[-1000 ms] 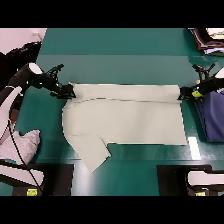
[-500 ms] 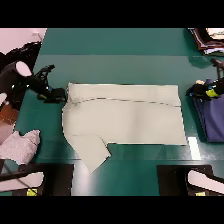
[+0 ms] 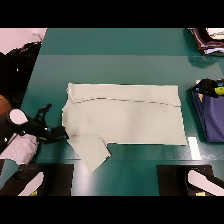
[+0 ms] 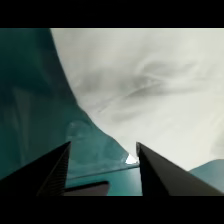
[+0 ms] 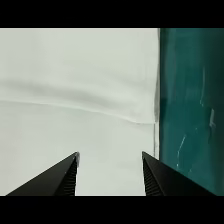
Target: Fold the shirts.
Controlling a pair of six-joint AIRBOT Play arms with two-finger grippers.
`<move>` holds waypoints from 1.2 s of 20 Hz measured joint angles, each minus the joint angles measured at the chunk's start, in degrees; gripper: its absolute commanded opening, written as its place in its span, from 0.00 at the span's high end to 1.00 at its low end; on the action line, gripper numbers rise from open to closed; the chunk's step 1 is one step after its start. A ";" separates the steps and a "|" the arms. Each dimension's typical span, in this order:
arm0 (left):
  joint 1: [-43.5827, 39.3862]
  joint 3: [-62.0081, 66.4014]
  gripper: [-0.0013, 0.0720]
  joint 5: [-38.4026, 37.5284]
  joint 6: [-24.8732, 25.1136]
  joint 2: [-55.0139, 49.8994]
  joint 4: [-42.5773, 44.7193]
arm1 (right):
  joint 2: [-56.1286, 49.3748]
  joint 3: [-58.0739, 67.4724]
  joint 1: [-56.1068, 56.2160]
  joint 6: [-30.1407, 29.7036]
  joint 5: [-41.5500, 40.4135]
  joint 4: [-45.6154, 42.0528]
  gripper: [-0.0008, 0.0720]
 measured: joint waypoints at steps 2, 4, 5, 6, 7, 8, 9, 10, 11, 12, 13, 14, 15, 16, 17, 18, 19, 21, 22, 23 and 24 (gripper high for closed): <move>0.00 -3.82 0.31 1.75 0.13 1.18 -3.10 | 0.13 0.00 0.00 -0.02 0.13 0.63 0.37; 0.00 -6.75 0.31 3.63 0.35 1.79 -5.49 | 0.20 0.00 0.00 -0.04 0.52 1.01 0.37; 0.02 -7.89 0.31 4.33 0.44 2.03 -6.69 | 0.20 0.00 0.00 -0.07 0.66 1.14 0.37; 0.00 -9.07 0.31 4.63 0.90 2.12 -8.50 | 0.22 0.00 0.00 -0.07 0.83 1.29 0.37; -0.09 -9.94 0.31 5.25 1.46 2.29 -9.94 | 0.22 0.00 0.00 -0.09 1.03 1.33 0.37; -0.02 -10.69 0.31 6.75 2.01 2.43 -11.37 | 0.22 0.00 0.00 -0.09 1.07 1.40 0.37; 0.02 -11.34 0.31 7.52 2.54 2.45 -12.72 | 0.22 0.00 0.00 -0.07 1.20 1.42 0.37; 0.00 -11.85 0.41 8.35 3.02 2.47 -13.77 | 0.22 0.00 0.00 -0.07 1.33 1.55 0.37; -0.07 -12.28 0.74 9.64 3.58 2.45 -14.56 | 0.22 0.00 0.00 -0.07 1.53 1.55 0.38; -0.09 -12.72 0.90 11.39 4.50 2.40 -14.75 | 0.22 0.00 0.00 -0.09 1.73 1.55 0.38; 0.00 -12.92 0.94 12.39 5.57 2.27 -15.15 | 0.22 0.00 0.00 -0.09 2.14 1.57 0.38; -0.02 -13.00 0.95 13.60 6.69 2.32 -16.31 | 0.22 0.00 -0.04 -0.09 2.69 1.55 0.38; -0.02 -13.05 0.95 13.81 7.56 2.32 -17.18 | 0.24 -0.04 -0.20 -0.17 3.45 1.53 0.38; 0.00 -12.98 0.95 13.88 8.41 2.34 -18.10 | 0.39 -0.46 -0.70 -0.24 4.50 1.40 0.38; -0.02 -12.70 0.95 13.92 9.16 2.38 -18.86 | 0.79 -1.38 -1.46 -0.31 5.27 1.22 0.38; 0.02 -12.26 0.95 13.25 10.08 2.38 -19.26 | 1.57 -3.06 -2.56 -0.42 5.95 1.01 0.38; 0.02 -11.65 0.95 12.22 10.88 2.40 -19.56 | 2.67 -5.46 -4.04 -0.44 6.43 0.39 0.38; 0.00 -10.01 0.95 10.67 12.46 2.40 -20.13 | 5.09 -11.23 -7.41 -0.48 7.28 -2.95 0.38; 0.00 -9.05 0.95 10.08 13.18 2.40 -20.31 | 6.29 -14.75 -9.53 -0.50 7.67 -4.85 0.38; 0.00 -8.17 0.95 9.77 13.75 2.40 -20.50 | 7.21 -18.08 -11.69 -0.52 8.04 -6.34 0.38; 0.00 -7.32 0.95 9.49 14.19 2.40 -20.50 | 7.91 -21.53 -13.99 -0.55 8.15 -7.32 0.38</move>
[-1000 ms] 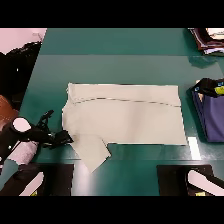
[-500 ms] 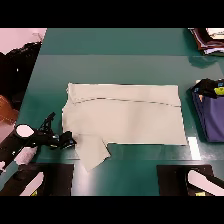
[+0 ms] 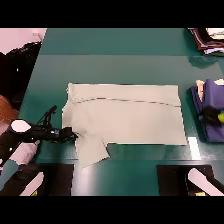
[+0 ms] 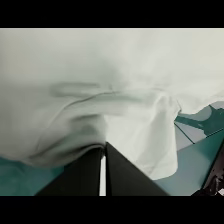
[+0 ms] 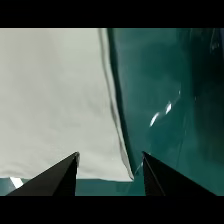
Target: Fold the shirts.
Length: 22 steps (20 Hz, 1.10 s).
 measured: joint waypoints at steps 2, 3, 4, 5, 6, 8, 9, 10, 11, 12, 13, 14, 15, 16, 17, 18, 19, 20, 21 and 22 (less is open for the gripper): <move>0.00 1.25 0.95 -0.07 0.70 0.00 -0.20 | 0.31 -5.81 -3.85 -0.61 0.15 -0.31 0.39; 0.00 1.60 0.94 -0.04 0.92 0.00 -0.20 | 0.07 -8.24 -5.33 -1.16 0.11 0.22 0.39; 0.00 1.90 0.94 0.02 1.29 0.00 -0.24 | -0.35 -10.12 -6.21 -1.57 -0.04 0.94 0.39; 0.00 2.08 0.94 0.09 1.57 0.00 -0.22 | -0.85 -11.61 -6.67 -1.90 -0.42 1.36 0.39; 0.00 2.23 0.94 0.15 1.79 0.00 -0.24 | -1.51 -12.85 -6.78 -2.25 -1.03 1.64 0.39; 0.00 2.38 0.94 0.31 2.10 0.00 -0.33 | -2.82 -14.34 -5.70 -2.56 -2.19 2.21 0.40; 0.00 2.45 0.94 0.35 2.16 0.00 -0.31 | -3.41 -14.75 -4.72 -2.60 -2.16 2.67 0.56; 0.00 2.49 0.94 0.37 2.27 0.00 -0.35 | -4.07 -15.10 -3.72 -2.67 -2.36 2.95 0.65; 0.00 2.49 0.94 0.37 2.29 0.00 -0.31 | -4.55 -15.23 -2.64 -2.69 -2.78 2.95 0.71; 0.00 2.54 0.95 0.37 2.32 0.00 -0.31 | -4.85 -15.47 -1.64 -2.71 -3.17 2.99 0.73; 0.00 2.54 0.95 0.33 2.32 0.00 -0.20 | -5.05 -15.56 -0.70 -2.73 -3.50 3.08 0.86; 0.00 2.54 0.95 -0.20 2.34 0.00 0.15 | -5.05 -15.69 0.09 -2.82 -4.15 2.91 0.96; 0.00 2.54 0.95 -0.98 2.32 0.00 0.85 | -4.72 -15.76 0.76 -2.82 -4.50 2.89 0.96; 0.00 2.54 0.95 -1.99 2.27 0.02 1.73 | -3.98 -15.98 1.29 -2.93 -4.92 2.78 0.96; 0.00 2.54 0.95 -3.21 1.99 0.07 2.95 | -2.95 -16.04 1.73 -2.99 -5.31 2.47 0.96; 0.00 2.54 0.95 -4.48 1.73 0.20 3.98 | -1.62 -16.04 1.92 -3.15 -5.99 2.01 0.96; 0.02 2.56 0.95 -5.73 1.53 0.61 4.68 | 0.13 -16.02 2.03 -3.23 -5.75 1.68 0.96; 0.00 2.56 0.95 -7.10 0.94 1.66 5.46 | 1.92 -16.04 2.19 -3.61 -4.50 1.95 0.96; 0.00 2.64 0.95 -8.26 0.11 3.37 5.97 | 3.89 -16.02 2.32 -3.85 -3.78 2.12 0.96; 0.00 2.91 0.95 -9.31 -1.09 5.38 6.58 | 6.01 -15.93 2.32 -3.93 -2.71 1.90 0.96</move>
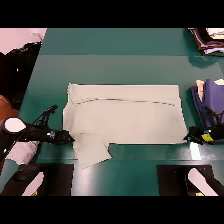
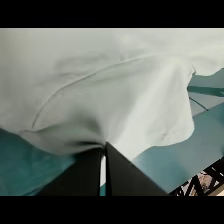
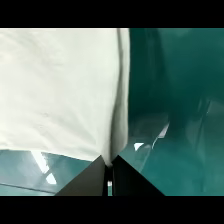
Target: Fold the shirts.
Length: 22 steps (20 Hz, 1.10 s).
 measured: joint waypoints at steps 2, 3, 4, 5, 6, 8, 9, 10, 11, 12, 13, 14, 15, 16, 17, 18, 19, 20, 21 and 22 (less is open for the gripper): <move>-0.02 1.62 0.95 -1.73 -2.84 4.33 1.36 | 3.80 1.07 0.20 -0.15 1.99 0.33 0.96; -0.02 3.17 0.95 -2.25 -4.04 5.90 2.01 | 5.18 2.08 0.20 -0.15 2.75 0.28 0.96; -0.02 4.87 0.95 -2.62 -4.87 6.80 2.51 | 6.16 3.56 0.20 -0.07 3.32 0.39 0.96; -0.02 6.91 0.95 -2.54 -5.51 7.06 2.86 | 6.38 5.35 0.24 0.28 3.80 0.50 0.96; -0.02 8.96 0.95 -2.16 -5.70 6.62 3.21 | 6.01 7.19 0.44 0.66 4.07 0.61 0.96; -0.02 12.50 0.95 -0.33 -5.46 3.85 3.61 | 3.41 11.32 1.68 1.05 4.20 0.76 0.96; -0.02 14.27 0.95 0.94 -4.83 1.51 3.89 | 1.40 13.64 2.86 1.09 4.11 0.81 0.96; -0.02 15.89 0.95 2.45 -4.20 -1.11 4.02 | -0.81 15.80 4.04 1.27 3.61 0.90 0.96; -0.04 17.68 0.95 4.26 -3.67 -4.39 4.22 | -3.45 18.29 5.35 1.53 3.02 0.92 0.96; -0.07 19.50 0.95 6.10 -3.26 -7.61 4.46 | -6.12 20.63 6.47 2.12 2.38 0.98 0.96; -0.07 21.66 0.95 7.96 -2.99 -11.34 4.50 | -9.14 23.26 7.63 2.58 1.75 0.96 0.96; -0.07 23.87 0.94 9.49 -2.73 -14.95 4.57 | -12.02 25.75 8.63 3.04 1.25 0.98 0.96; -0.07 26.25 0.94 10.67 -2.60 -18.56 4.66 | -15.12 28.44 9.62 3.63 1.01 1.03 0.96; -0.07 28.85 0.94 11.69 -2.43 -22.38 4.63 | -18.18 31.08 10.43 4.04 0.52 1.07 0.96; -0.07 31.34 0.94 12.50 -2.36 -26.12 4.61 | -20.87 33.42 11.06 4.26 0.39 1.14 0.96; -0.07 33.42 0.94 13.27 -2.23 -29.20 4.52 | -23.47 35.78 11.67 4.52 0.22 1.11 0.96; -0.07 35.41 0.94 14.19 -2.23 -32.28 4.35 | -26.14 38.29 12.28 4.74 0.04 1.14 0.96; -0.07 37.11 0.94 15.28 -2.19 -35.06 4.17 | -28.50 40.61 12.83 5.03 -0.02 1.14 0.96; -0.07 38.45 0.94 16.35 -2.14 -37.29 4.09 | -30.95 43.08 13.20 5.33 -0.17 1.25 0.96; -0.07 39.63 0.94 17.35 -2.10 -39.21 3.98 | -33.09 45.29 13.33 5.51 -0.20 1.53 0.96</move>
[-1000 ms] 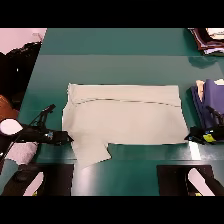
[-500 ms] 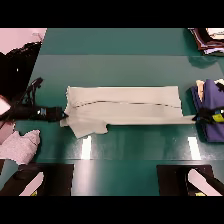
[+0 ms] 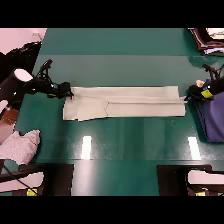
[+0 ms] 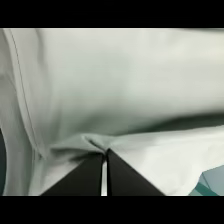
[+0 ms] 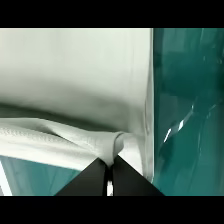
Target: Fold the shirts.
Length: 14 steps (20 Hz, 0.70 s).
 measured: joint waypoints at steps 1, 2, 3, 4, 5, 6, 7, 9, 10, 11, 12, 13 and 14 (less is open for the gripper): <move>0.00 0.98 0.94 1.09 0.00 -1.70 -0.07 | -2.21 2.29 0.15 0.22 -0.07 0.70 0.96; 0.00 1.64 0.90 1.97 0.02 -2.91 -0.09 | -4.33 4.46 0.22 0.33 -0.11 1.86 0.94; 0.02 2.19 0.57 2.86 0.09 -3.87 -0.17 | -6.08 6.32 0.11 0.50 -0.24 3.37 0.64; 0.07 2.54 0.23 3.72 0.09 -4.52 -0.04 | -7.69 8.00 -0.02 0.48 -0.39 4.33 0.29; 0.17 2.84 0.20 4.15 0.04 -5.03 -0.09 | -9.25 9.62 -0.28 0.46 -0.66 5.90 0.25; 0.13 3.15 0.20 4.46 0.00 -5.33 -0.26 | -10.45 11.04 -0.28 0.44 -0.85 7.43 0.25; 0.02 3.52 0.24 4.42 -0.04 -5.55 -0.44 | -11.28 12.07 -0.48 0.17 -0.76 8.57 0.25; 0.09 4.61 0.63 3.61 -0.17 -5.81 -0.44 | -12.31 13.40 -1.46 -0.66 -0.28 9.44 0.25; 0.13 5.31 0.79 2.62 -0.24 -5.88 -0.46 | -12.63 13.79 -2.03 -1.16 0.48 9.99 0.25; 0.09 5.90 0.94 1.57 -0.26 -5.92 -0.52 | -12.85 13.90 -2.78 -1.70 1.55 10.49 0.25; 0.04 6.45 0.94 0.24 -0.15 -5.95 -0.76 | -13.03 13.70 -3.74 -2.29 2.49 10.54 0.25; 0.02 6.82 0.94 -0.68 0.04 -5.99 -1.18 | -13.14 13.14 -4.72 -2.80 3.08 10.69 0.25; 0.04 7.10 0.94 -1.62 0.52 -6.03 -1.90 | -13.22 12.11 -5.77 -3.19 3.91 10.86 0.25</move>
